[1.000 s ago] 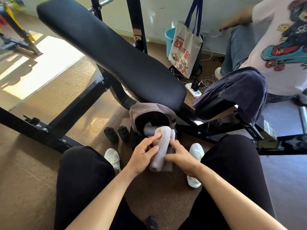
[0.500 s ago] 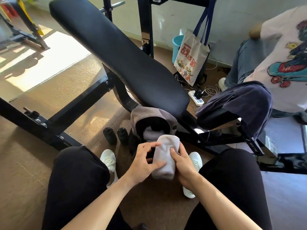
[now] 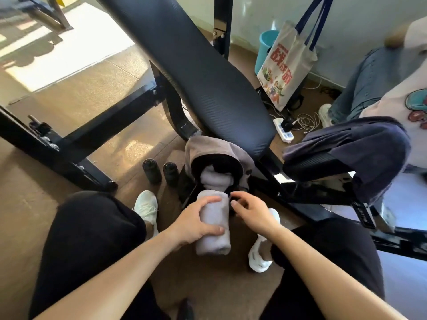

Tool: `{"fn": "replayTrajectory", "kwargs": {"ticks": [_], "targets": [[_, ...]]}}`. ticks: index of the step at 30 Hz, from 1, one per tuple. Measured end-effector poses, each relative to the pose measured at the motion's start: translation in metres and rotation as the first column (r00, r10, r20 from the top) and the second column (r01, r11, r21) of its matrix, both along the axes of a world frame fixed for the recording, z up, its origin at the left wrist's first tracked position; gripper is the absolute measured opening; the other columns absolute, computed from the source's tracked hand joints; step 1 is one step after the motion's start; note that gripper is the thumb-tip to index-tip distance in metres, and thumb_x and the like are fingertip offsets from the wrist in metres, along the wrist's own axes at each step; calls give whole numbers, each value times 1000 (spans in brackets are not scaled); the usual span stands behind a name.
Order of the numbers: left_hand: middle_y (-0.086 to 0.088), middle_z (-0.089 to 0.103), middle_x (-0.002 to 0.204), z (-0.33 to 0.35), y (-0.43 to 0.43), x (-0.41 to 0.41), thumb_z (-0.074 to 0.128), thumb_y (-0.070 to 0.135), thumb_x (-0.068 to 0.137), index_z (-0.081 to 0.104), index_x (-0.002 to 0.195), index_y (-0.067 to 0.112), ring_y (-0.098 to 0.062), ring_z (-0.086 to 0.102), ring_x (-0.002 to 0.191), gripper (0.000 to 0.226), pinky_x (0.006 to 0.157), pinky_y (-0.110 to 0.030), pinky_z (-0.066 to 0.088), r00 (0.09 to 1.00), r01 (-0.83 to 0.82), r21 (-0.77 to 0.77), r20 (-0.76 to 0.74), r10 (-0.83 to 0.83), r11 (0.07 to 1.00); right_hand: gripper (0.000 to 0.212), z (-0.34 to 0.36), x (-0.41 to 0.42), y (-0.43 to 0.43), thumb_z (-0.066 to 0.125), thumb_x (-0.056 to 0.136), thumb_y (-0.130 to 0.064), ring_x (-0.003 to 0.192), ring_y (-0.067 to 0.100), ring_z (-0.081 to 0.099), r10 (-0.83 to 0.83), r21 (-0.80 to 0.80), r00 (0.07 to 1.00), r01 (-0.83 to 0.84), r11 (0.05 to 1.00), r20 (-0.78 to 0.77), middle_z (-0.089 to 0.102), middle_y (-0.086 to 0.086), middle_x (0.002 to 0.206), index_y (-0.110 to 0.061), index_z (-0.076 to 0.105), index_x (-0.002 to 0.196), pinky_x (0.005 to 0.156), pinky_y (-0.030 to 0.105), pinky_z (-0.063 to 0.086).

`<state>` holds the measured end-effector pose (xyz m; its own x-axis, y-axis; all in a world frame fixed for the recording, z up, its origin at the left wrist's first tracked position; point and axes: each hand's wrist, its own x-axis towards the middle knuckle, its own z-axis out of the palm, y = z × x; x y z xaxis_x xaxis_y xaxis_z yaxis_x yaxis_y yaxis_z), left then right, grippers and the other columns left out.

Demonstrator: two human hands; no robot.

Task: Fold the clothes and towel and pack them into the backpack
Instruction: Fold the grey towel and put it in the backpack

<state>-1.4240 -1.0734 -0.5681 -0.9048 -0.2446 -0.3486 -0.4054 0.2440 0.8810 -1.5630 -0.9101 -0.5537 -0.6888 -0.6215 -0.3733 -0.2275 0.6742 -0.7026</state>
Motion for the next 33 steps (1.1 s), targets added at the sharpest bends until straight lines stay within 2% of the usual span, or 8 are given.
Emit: {"fn": "replayTrajectory", "kwargs": {"ticks": [3,9,13,18,22,27,30,33], "targets": [[6,49,131,-9,-15,-7,87,42,67,47,138,50,-15,51,118,82,96,-34,44,997,-11,-127,78,22,992,32,-2,-38,-18,62,98,-29,93,14,65,81,56,990,-75,996,-113,69,-4,99,-23,65,129,93,38,52],[4,40,116,-26,-48,-46,75,39,74,33,138,60,-24,56,104,80,87,-46,53,970,149,-450,238,-42,881,56,-18,-102,-66,59,100,-21,120,18,62,186,77,982,-184,980,-26,66,5,132,-17,42,153,108,39,46],[1,35,126,-48,-66,-94,68,22,81,30,145,52,-29,54,111,80,71,-41,49,938,340,-698,302,-171,630,57,-14,-132,-91,55,100,-9,130,9,50,83,-75,997,-82,994,5,50,-7,136,-10,36,154,111,30,42],[-6,39,146,-103,-75,-155,68,19,83,33,148,49,-32,56,115,80,82,-45,52,838,467,-852,341,-426,236,52,-19,-155,-93,53,96,-2,120,8,57,70,-107,998,-71,992,-7,60,1,130,-13,45,146,108,31,44],[-5,35,155,-147,-60,-178,64,25,92,44,146,38,-32,50,122,59,92,-47,44,768,506,-861,424,-480,48,43,-18,-171,-94,51,98,-4,110,16,66,27,-131,999,-21,991,41,70,1,122,-15,52,139,104,34,47],[-5,6,168,-206,-33,-169,47,28,103,26,160,25,-40,21,147,60,113,-56,30,725,636,-764,543,-424,108,32,-11,-172,-105,51,103,-10,113,20,67,-69,-307,967,146,941,246,73,1,116,-30,64,125,101,34,52],[-8,7,169,-219,-9,-156,40,22,105,15,162,18,-41,23,147,63,114,-59,28,700,686,-686,534,-474,242,28,-8,-173,-112,51,103,-14,113,16,67,-98,-352,936,223,909,339,73,-8,116,-37,66,108,104,38,51],[-8,6,170,-216,1,-151,43,18,104,23,161,17,-39,27,147,60,113,-54,32,694,706,-624,514,-504,336,27,-9,-173,-114,51,104,-18,116,10,66,-84,-362,914,240,901,397,69,-17,126,-41,64,111,110,44,46]]}}
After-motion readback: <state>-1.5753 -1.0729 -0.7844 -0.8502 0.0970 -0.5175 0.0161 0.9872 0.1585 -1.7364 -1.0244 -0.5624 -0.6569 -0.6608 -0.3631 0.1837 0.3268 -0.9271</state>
